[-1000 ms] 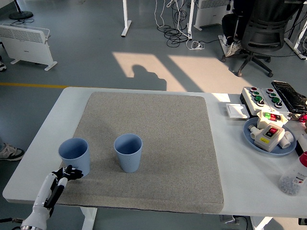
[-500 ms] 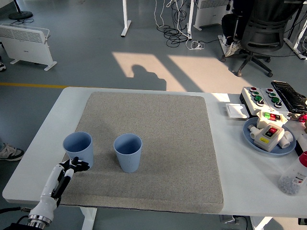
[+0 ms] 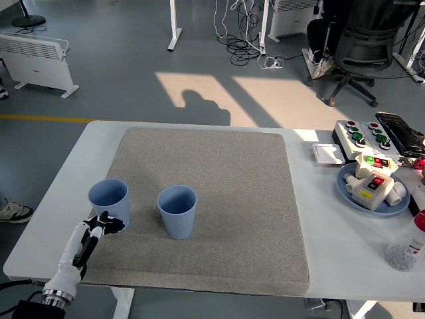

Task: Push cup pick cup insert cup

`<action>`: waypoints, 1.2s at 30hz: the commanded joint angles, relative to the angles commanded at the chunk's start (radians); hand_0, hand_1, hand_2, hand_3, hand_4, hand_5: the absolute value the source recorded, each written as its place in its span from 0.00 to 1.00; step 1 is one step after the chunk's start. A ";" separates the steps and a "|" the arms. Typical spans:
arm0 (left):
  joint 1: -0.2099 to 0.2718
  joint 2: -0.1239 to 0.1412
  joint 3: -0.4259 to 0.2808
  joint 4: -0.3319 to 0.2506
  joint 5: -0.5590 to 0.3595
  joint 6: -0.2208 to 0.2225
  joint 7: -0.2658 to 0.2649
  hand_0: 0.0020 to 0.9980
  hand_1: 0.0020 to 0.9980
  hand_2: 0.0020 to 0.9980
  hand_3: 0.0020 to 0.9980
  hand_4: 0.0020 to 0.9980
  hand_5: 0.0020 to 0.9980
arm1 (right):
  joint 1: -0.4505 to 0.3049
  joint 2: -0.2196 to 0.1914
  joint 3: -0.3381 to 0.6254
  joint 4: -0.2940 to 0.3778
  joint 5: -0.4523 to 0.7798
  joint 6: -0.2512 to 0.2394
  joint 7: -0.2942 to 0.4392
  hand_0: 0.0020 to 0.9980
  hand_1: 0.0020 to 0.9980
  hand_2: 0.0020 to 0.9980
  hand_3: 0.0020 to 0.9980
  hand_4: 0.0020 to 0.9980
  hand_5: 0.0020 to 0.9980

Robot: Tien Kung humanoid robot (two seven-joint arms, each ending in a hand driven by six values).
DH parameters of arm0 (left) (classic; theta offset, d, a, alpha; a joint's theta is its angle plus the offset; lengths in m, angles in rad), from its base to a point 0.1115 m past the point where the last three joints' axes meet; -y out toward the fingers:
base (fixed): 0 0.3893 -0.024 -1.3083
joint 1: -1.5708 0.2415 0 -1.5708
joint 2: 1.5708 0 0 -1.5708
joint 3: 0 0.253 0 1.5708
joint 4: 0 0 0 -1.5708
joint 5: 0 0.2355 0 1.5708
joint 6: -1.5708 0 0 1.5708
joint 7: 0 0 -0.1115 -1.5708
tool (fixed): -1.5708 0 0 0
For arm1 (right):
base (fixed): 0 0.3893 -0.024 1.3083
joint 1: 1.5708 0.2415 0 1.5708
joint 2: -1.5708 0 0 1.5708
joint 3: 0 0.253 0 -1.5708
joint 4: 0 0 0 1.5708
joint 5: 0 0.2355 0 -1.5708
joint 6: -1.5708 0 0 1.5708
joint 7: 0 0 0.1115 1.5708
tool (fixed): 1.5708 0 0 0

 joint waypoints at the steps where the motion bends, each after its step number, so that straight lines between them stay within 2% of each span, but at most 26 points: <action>1: -0.007 0.000 0.004 0.007 -0.005 0.001 -0.002 0.69 0.59 0.53 0.48 0.63 1.00 | 0.000 0.000 0.001 0.000 -0.001 0.000 0.000 0.73 0.67 0.64 0.57 0.13 0.37; 7: -0.038 0.001 0.027 0.038 -0.027 0.001 -0.006 0.69 0.58 0.53 0.48 0.63 1.00 | 0.000 0.000 0.001 0.000 -0.002 0.000 0.000 0.73 0.67 0.64 0.57 0.13 0.37; 23: -0.142 -0.021 0.070 0.141 -0.132 -0.015 -0.015 0.69 0.58 0.53 0.48 0.61 1.00 | 0.001 -0.001 0.002 0.000 -0.008 0.002 -0.001 0.73 0.67 0.64 0.57 0.13 0.37; 32: -0.198 -0.030 0.125 0.194 -0.181 -0.014 -0.019 0.69 0.57 0.51 0.46 0.59 1.00 | -0.004 -0.002 0.006 0.001 -0.016 0.004 -0.003 0.73 0.67 0.64 0.57 0.13 0.37; 36: -0.230 -0.040 0.169 0.236 -0.234 -0.009 -0.035 0.69 0.57 0.51 0.46 0.59 1.00 | -0.008 -0.002 0.012 0.002 -0.029 0.007 -0.006 0.73 0.67 0.64 0.57 0.13 0.37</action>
